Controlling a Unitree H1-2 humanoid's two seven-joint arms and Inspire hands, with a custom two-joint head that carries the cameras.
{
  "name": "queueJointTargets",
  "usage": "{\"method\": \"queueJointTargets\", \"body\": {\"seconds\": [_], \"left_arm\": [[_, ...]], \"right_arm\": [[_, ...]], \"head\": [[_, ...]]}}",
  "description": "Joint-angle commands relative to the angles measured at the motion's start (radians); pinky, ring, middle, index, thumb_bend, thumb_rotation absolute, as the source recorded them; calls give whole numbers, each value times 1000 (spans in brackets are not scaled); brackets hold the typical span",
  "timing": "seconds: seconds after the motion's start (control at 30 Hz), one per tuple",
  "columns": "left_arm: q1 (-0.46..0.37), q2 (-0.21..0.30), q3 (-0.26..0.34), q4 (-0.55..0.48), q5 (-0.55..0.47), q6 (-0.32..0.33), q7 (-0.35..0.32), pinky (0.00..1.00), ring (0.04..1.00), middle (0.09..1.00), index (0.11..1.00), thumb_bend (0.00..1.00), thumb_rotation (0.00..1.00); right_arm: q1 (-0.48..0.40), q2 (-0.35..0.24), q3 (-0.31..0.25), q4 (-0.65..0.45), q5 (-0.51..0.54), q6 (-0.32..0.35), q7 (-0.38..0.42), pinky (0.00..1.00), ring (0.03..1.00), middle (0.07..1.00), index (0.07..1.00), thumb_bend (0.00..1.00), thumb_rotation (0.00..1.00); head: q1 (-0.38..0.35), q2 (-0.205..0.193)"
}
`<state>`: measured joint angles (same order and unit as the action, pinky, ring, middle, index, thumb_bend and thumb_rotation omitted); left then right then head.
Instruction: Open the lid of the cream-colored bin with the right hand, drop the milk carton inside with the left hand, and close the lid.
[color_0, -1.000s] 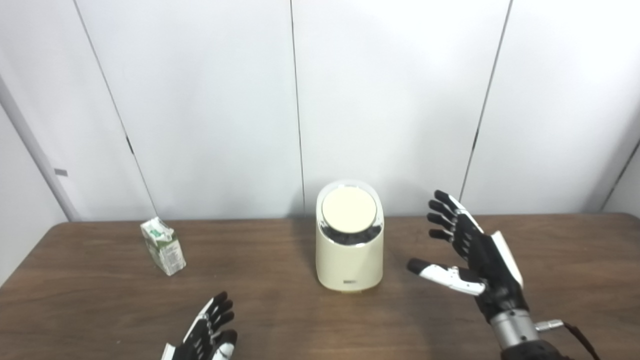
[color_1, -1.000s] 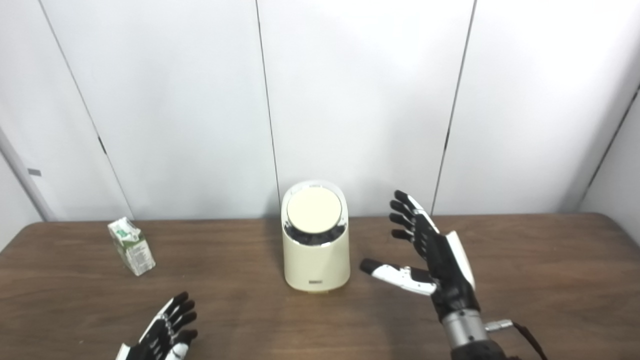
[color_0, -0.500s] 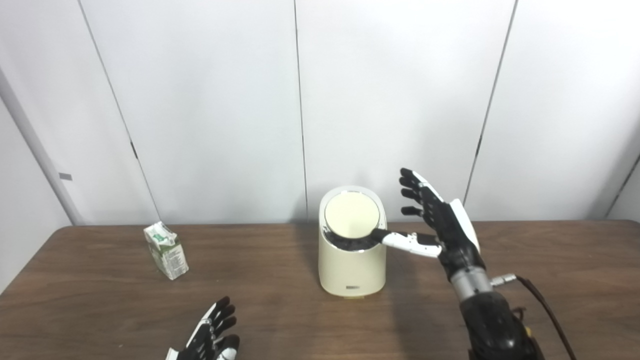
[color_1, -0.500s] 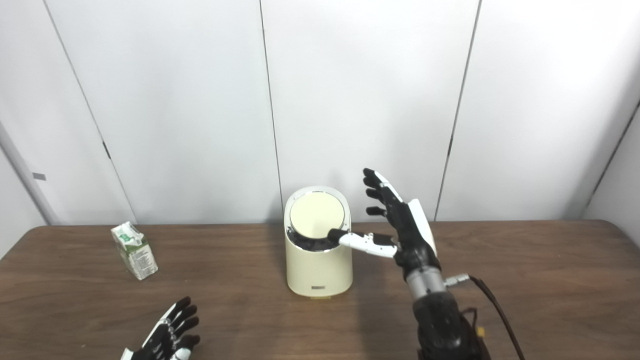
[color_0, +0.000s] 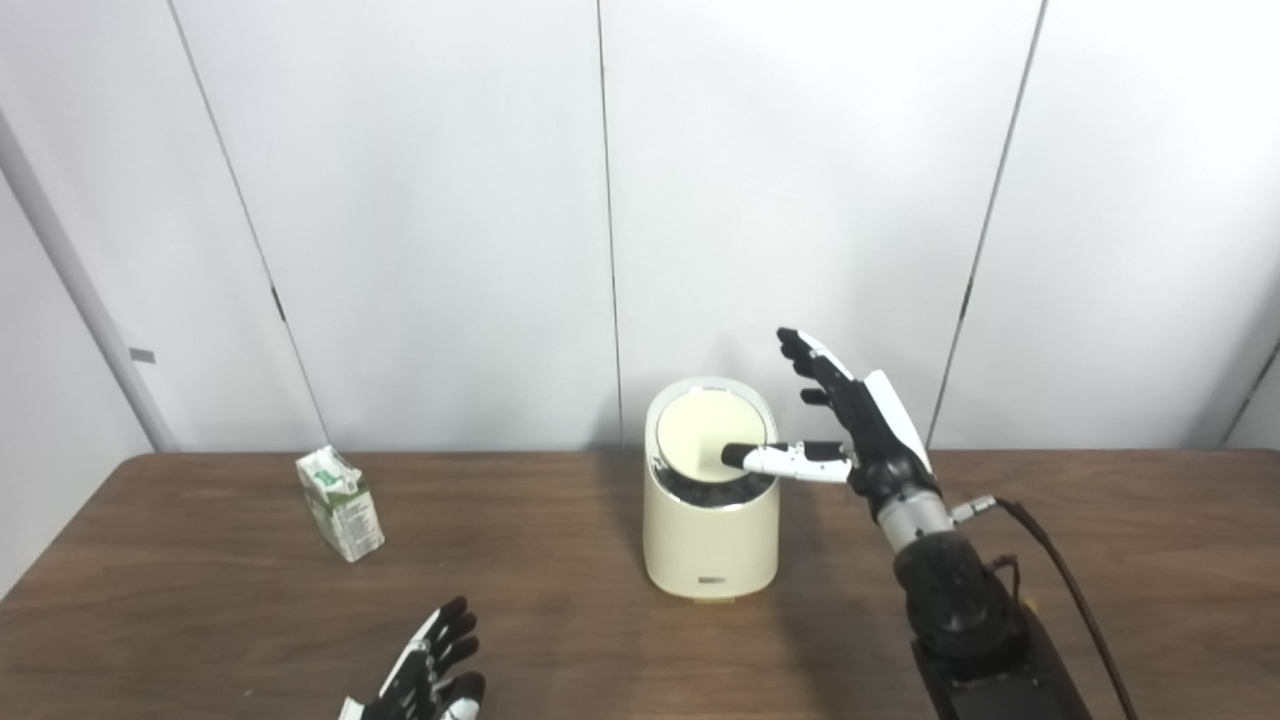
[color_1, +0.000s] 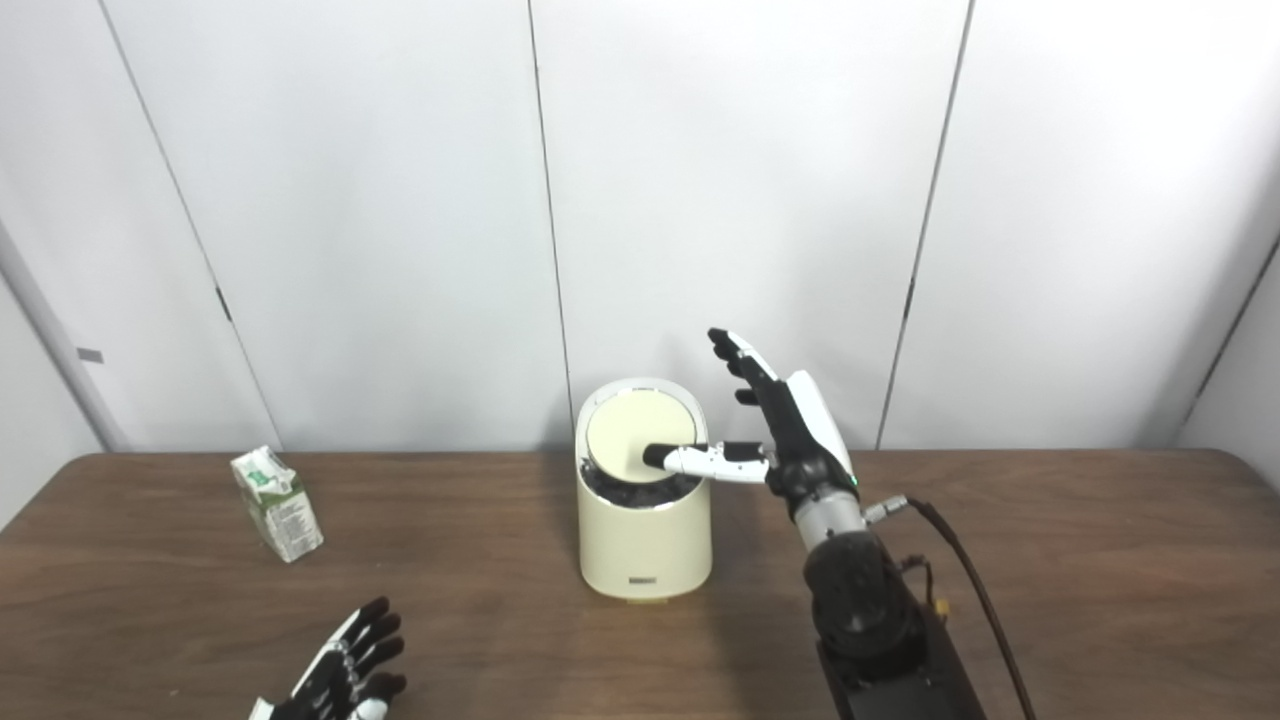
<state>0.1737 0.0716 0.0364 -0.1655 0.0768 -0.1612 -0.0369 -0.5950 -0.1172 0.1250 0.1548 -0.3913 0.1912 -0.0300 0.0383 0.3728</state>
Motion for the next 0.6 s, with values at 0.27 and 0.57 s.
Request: {"method": "queueJointTargets", "body": {"seconds": [0.27, 0.57], "left_arm": [[1, -31, -12, 66, 4, -8, 19, 786, 874, 904, 949, 376, 556], [-1, -38, -15, 70, 17, -12, 24, 773, 863, 904, 953, 373, 573]], "right_arm": [[-116, -14, 66, 82, -97, -59, -48, 809, 880, 895, 900, 870, 335], [-118, -31, 83, 111, -122, -87, -52, 816, 890, 909, 907, 871, 288]], "head": [[6, -3], [12, -2]]}}
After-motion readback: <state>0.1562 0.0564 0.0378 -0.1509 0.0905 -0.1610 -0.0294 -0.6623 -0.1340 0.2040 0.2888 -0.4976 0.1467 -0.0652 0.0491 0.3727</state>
